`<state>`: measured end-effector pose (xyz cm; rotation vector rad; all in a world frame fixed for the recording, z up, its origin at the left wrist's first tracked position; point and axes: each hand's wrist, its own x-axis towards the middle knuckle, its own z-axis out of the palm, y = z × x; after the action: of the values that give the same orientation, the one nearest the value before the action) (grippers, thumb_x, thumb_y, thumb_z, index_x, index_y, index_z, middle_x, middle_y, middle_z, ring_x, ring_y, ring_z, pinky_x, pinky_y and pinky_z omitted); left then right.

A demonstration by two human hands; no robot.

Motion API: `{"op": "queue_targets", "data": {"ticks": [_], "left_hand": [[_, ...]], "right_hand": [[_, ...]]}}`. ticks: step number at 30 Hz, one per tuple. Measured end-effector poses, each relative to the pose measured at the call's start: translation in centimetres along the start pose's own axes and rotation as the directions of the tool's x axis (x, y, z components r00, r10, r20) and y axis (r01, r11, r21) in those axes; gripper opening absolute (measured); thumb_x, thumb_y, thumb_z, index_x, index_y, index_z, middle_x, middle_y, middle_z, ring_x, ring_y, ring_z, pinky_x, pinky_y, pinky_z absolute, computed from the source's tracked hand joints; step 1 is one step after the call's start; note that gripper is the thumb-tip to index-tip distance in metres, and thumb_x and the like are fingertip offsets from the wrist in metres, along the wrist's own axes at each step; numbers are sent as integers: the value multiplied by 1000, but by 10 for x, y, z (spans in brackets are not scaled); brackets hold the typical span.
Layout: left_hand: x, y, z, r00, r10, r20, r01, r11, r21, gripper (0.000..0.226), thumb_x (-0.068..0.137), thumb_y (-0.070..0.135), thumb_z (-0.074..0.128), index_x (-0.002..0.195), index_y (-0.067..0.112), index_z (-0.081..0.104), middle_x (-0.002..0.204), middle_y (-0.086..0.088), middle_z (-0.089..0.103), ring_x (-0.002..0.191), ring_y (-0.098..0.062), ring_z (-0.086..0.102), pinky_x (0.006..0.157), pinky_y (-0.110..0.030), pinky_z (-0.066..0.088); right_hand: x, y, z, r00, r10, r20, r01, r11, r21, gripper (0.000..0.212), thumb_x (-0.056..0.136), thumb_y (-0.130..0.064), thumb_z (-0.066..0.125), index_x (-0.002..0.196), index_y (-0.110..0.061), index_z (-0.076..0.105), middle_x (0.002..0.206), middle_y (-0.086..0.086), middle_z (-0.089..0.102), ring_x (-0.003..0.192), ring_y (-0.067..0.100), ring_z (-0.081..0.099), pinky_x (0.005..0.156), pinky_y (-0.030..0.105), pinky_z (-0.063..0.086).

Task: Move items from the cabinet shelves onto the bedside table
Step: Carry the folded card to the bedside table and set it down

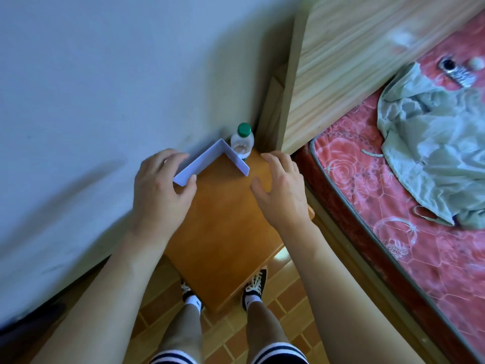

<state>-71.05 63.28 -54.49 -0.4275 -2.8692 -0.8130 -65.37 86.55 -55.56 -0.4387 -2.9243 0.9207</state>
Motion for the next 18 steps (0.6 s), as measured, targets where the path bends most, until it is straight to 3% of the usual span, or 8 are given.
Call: {"op": "queue_targets", "data": {"ticks": [5, 11, 18], "left_hand": [[11, 47, -72, 1000, -11, -13, 12, 1000, 8, 46, 92, 33, 62, 132, 11, 68, 139, -9, 61, 131, -31, 54, 110, -49, 47], [33, 120, -146, 998, 20, -54, -23, 998, -62, 53, 92, 40, 63, 137, 13, 64, 143, -9, 58, 135, -29, 51, 114, -48, 44], [79, 204, -210, 966, 217, -139, -244, 944, -221, 45, 93, 25, 75, 134, 11, 67, 140, -10, 62, 133, -30, 54, 113, -45, 44]], "right_hand": [[-6, -45, -85, 1000, 10, -10, -10, 1000, -14, 58, 99, -41, 60, 152, -20, 50, 155, -1, 46, 142, 23, 43, 117, 47, 35], [-18, -96, -181, 990, 56, -127, -53, 998, 29, 61, 99, -44, 59, 154, -21, 45, 163, -1, 38, 148, 25, 37, 119, 47, 31], [-40, -149, -285, 947, 66, -313, -72, 997, -6, 63, 96, -47, 59, 153, -23, 45, 162, -2, 39, 147, 24, 37, 122, 50, 32]]}}
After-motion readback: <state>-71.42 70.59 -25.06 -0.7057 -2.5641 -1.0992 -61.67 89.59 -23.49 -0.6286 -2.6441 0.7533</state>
